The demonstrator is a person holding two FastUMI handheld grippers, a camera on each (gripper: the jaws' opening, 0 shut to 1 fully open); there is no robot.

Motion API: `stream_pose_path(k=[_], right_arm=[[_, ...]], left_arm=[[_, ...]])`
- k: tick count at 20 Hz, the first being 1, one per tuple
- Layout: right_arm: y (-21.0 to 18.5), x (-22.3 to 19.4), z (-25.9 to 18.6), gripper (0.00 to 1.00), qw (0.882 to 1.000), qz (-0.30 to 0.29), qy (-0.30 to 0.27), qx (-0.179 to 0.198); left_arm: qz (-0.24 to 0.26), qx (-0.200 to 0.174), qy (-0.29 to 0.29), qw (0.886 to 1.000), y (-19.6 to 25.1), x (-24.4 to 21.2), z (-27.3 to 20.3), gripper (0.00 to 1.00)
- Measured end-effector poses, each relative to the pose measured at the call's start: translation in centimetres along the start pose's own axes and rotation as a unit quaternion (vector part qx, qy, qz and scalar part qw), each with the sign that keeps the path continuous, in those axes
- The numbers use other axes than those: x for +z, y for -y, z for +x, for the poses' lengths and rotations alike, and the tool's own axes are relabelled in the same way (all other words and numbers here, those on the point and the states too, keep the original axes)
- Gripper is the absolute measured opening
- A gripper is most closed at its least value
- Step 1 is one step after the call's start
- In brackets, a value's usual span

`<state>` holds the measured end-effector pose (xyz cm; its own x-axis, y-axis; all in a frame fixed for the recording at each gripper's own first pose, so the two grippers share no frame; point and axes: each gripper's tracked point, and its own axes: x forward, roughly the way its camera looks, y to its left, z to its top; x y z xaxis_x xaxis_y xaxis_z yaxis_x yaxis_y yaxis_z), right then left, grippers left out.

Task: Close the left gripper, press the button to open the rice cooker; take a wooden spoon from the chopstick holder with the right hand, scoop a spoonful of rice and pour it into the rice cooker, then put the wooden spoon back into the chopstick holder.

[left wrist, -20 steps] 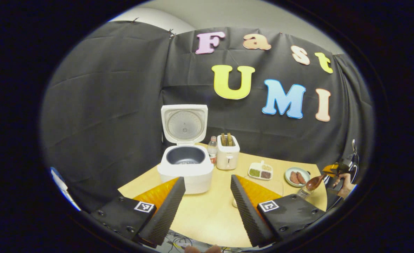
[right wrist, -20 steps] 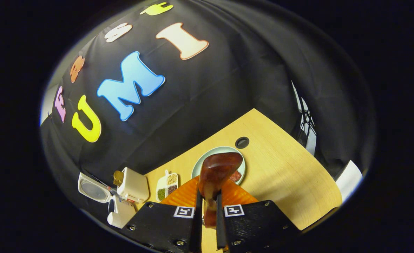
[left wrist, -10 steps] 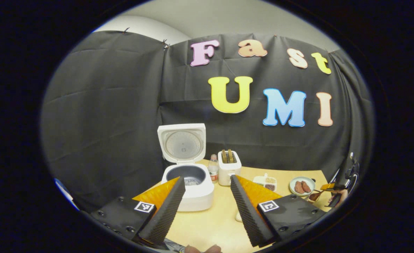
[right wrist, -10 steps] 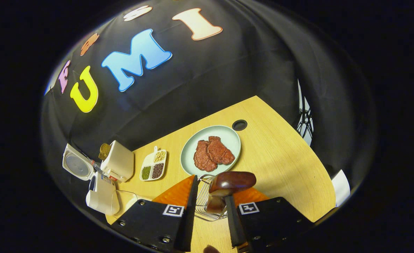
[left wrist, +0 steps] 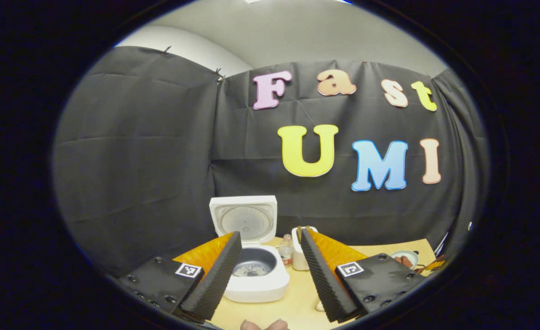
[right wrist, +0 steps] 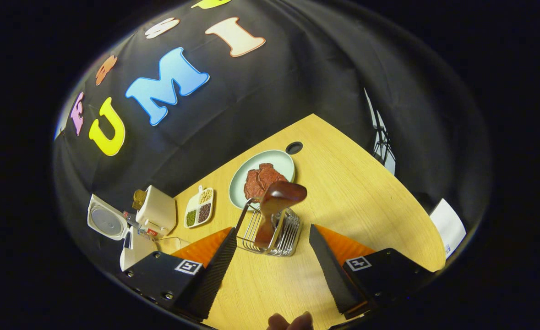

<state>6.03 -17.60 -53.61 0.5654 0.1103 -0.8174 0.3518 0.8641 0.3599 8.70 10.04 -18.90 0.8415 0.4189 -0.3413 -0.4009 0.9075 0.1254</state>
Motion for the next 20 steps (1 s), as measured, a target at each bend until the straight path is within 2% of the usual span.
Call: stream_pose_path(k=[4,8,11,17,19,20], right_arm=[[-1.2,-1.4,-3.0,0.98,1.000,-0.006,0.001,-0.015],[-2.6,-2.4,-6.6,0.98,0.999,-0.009,0.013,-0.039],[-4.5,-3.8,-9.3,0.98,0.998,-0.030,0.024,-0.047],[-7.6,-7.8,-13.5,0.98,0.996,-0.072,0.011,-0.051],[-7.6,-9.0,-14.2,0.98,0.995,-0.084,-0.001,-0.059],[-7.6,-9.7,-14.2,0.98,0.994,-0.087,-0.011,-0.063]], left_arm=[[-0.021,-0.021,0.035,0.999,-2.1,2.5,3.5,0.92],[-0.001,-0.025,0.084,0.996,-4.5,6.7,9.0,0.90],[-0.028,-0.037,0.104,0.994,-5.4,8.1,13.0,0.91],[-0.080,0.011,0.059,0.995,-10.1,6.0,23.4,0.92],[-0.080,0.028,0.055,0.995,-11.5,6.2,26.6,0.91],[-0.080,0.031,0.053,0.995,-11.8,6.4,28.2,0.94]])
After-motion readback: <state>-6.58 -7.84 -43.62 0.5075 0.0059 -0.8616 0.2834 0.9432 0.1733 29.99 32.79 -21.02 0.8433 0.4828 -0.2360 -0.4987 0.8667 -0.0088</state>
